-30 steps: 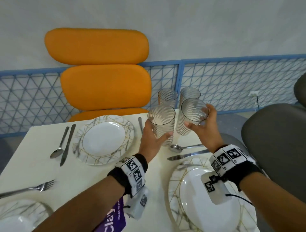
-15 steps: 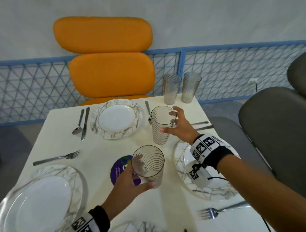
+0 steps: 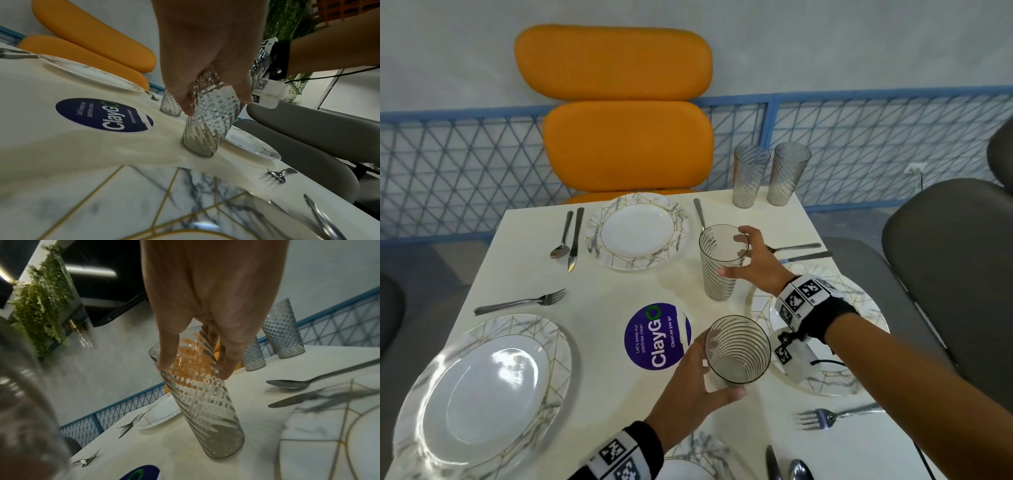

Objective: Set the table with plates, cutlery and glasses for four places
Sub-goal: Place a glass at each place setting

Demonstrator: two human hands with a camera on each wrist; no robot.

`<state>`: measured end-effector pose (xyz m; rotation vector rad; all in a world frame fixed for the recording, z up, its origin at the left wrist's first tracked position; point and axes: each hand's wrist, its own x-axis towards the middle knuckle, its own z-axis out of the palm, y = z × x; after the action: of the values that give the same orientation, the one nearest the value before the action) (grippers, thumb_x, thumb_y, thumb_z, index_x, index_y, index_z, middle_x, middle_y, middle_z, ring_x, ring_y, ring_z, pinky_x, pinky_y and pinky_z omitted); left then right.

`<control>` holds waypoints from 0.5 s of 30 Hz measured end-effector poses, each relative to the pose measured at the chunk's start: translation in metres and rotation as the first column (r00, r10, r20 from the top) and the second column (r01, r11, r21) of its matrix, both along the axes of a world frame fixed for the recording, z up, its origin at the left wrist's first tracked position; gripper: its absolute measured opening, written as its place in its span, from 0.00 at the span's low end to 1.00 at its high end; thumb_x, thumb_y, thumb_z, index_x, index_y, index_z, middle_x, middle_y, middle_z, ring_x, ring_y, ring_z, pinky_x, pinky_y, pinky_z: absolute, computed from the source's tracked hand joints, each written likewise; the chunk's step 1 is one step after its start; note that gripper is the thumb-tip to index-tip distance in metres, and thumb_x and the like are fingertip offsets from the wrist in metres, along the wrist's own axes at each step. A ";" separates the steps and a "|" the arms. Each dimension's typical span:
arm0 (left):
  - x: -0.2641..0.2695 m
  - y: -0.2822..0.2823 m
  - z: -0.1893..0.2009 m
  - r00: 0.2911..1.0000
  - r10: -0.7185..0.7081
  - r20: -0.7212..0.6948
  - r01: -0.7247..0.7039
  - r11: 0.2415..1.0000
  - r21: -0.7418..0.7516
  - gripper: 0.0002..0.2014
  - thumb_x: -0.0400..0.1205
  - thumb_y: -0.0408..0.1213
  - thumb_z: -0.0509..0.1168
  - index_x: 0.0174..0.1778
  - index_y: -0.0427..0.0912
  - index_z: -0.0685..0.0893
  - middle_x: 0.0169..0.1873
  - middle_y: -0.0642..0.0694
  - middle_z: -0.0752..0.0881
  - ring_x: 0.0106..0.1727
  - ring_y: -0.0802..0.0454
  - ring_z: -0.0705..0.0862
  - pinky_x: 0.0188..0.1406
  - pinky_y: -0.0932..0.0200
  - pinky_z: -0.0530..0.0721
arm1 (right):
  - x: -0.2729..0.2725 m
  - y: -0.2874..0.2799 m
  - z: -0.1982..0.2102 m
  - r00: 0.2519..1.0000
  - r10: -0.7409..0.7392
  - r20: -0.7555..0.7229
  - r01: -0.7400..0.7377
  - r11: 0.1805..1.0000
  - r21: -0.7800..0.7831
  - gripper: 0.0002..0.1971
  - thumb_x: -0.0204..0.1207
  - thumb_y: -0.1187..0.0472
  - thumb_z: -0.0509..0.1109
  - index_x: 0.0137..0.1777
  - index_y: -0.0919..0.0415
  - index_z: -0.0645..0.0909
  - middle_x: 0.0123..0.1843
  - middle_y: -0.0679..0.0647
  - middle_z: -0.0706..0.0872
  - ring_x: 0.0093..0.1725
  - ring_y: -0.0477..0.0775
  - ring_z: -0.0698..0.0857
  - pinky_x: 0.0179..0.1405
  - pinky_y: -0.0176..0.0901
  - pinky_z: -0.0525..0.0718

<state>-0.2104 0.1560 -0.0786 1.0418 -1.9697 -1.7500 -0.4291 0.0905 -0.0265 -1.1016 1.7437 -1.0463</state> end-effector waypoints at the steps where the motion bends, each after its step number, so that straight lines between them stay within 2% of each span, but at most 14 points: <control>1: -0.002 0.001 0.000 1.000 -0.004 -0.004 0.004 1.000 0.007 0.39 0.67 0.45 0.80 0.68 0.66 0.64 0.67 0.68 0.73 0.66 0.71 0.75 0.69 0.67 0.76 | 0.000 0.000 0.000 1.000 0.002 0.002 -0.002 1.000 0.001 0.45 0.65 0.71 0.78 0.77 0.63 0.53 0.74 0.60 0.66 0.62 0.50 0.70 0.59 0.37 0.71; 3: -0.005 0.001 -0.002 1.000 -0.008 -0.003 0.008 1.000 0.010 0.40 0.67 0.44 0.80 0.69 0.65 0.64 0.68 0.67 0.72 0.65 0.74 0.74 0.66 0.72 0.75 | -0.001 0.000 0.000 1.000 0.011 0.002 -0.011 1.000 0.008 0.46 0.65 0.71 0.78 0.77 0.62 0.53 0.74 0.59 0.66 0.63 0.50 0.70 0.60 0.37 0.72; 4: -0.006 0.001 -0.003 1.000 -0.014 0.002 0.014 1.000 0.010 0.40 0.67 0.44 0.80 0.70 0.64 0.63 0.68 0.66 0.71 0.65 0.75 0.73 0.64 0.75 0.75 | -0.002 0.000 0.000 1.000 0.015 0.002 -0.015 1.000 0.006 0.46 0.65 0.71 0.78 0.77 0.63 0.53 0.72 0.58 0.67 0.63 0.50 0.70 0.58 0.33 0.73; 6: -0.005 0.000 -0.006 0.999 -0.039 0.019 0.039 0.999 0.004 0.43 0.66 0.45 0.80 0.71 0.64 0.60 0.70 0.67 0.69 0.66 0.78 0.71 0.63 0.79 0.73 | -0.003 -0.001 0.000 1.000 0.029 0.002 -0.029 1.000 -0.009 0.46 0.65 0.74 0.78 0.77 0.64 0.52 0.68 0.55 0.67 0.62 0.49 0.70 0.47 0.18 0.75; 8: 0.000 -0.005 -0.008 0.994 -0.091 0.058 0.092 0.996 -0.005 0.49 0.62 0.52 0.81 0.72 0.68 0.55 0.71 0.70 0.64 0.69 0.76 0.68 0.68 0.74 0.72 | -0.004 -0.001 -0.002 0.999 0.049 0.011 -0.049 0.999 -0.012 0.48 0.63 0.76 0.77 0.77 0.64 0.51 0.65 0.52 0.65 0.62 0.48 0.70 0.42 0.12 0.75; 9: 0.004 -0.008 -0.006 0.990 -0.113 0.083 0.115 0.993 -0.023 0.52 0.59 0.57 0.81 0.72 0.70 0.52 0.72 0.70 0.62 0.71 0.73 0.67 0.70 0.70 0.72 | -0.005 -0.001 -0.002 0.998 0.063 0.029 -0.063 0.998 -0.007 0.50 0.62 0.77 0.77 0.78 0.63 0.49 0.66 0.52 0.65 0.63 0.48 0.69 0.46 0.13 0.75; 10: 0.011 -0.015 -0.004 0.985 -0.123 0.119 0.129 0.991 -0.040 0.54 0.56 0.61 0.80 0.71 0.72 0.50 0.71 0.71 0.61 0.72 0.69 0.67 0.71 0.66 0.73 | -0.008 -0.001 -0.002 0.996 0.074 0.049 -0.074 0.997 0.003 0.52 0.61 0.78 0.78 0.78 0.62 0.48 0.68 0.53 0.64 0.65 0.49 0.69 0.54 0.18 0.77; 12: 0.027 -0.035 0.012 0.974 -0.105 0.203 0.125 0.988 -0.090 0.51 0.57 0.59 0.79 0.69 0.72 0.52 0.67 0.73 0.62 0.71 0.62 0.69 0.68 0.65 0.76 | -0.017 0.000 0.000 0.995 0.087 0.041 -0.089 0.995 0.048 0.57 0.59 0.74 0.81 0.80 0.55 0.45 0.75 0.56 0.59 0.72 0.54 0.66 0.71 0.45 0.74; 13: 0.035 -0.049 0.025 0.972 -0.070 0.226 0.102 0.986 -0.135 0.46 0.60 0.56 0.79 0.68 0.72 0.57 0.66 0.71 0.64 0.70 0.60 0.71 0.65 0.66 0.78 | -0.025 0.000 0.003 0.996 0.087 0.027 -0.089 0.994 0.070 0.58 0.59 0.72 0.82 0.80 0.53 0.44 0.77 0.56 0.56 0.75 0.56 0.64 0.75 0.54 0.71; 15: 0.040 -0.082 0.058 0.973 0.035 0.227 0.036 0.954 -0.298 0.36 0.66 0.49 0.78 0.64 0.71 0.66 0.65 0.64 0.72 0.66 0.58 0.76 0.56 0.69 0.79 | -0.045 -0.003 0.009 0.998 0.051 0.029 -0.053 0.996 0.072 0.57 0.61 0.74 0.80 0.80 0.52 0.44 0.79 0.57 0.55 0.77 0.59 0.61 0.76 0.58 0.69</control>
<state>-0.1700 0.0736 -0.0202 1.1759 -2.2852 -1.3185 -0.4745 0.0878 -0.0172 -1.0775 1.7093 -0.9541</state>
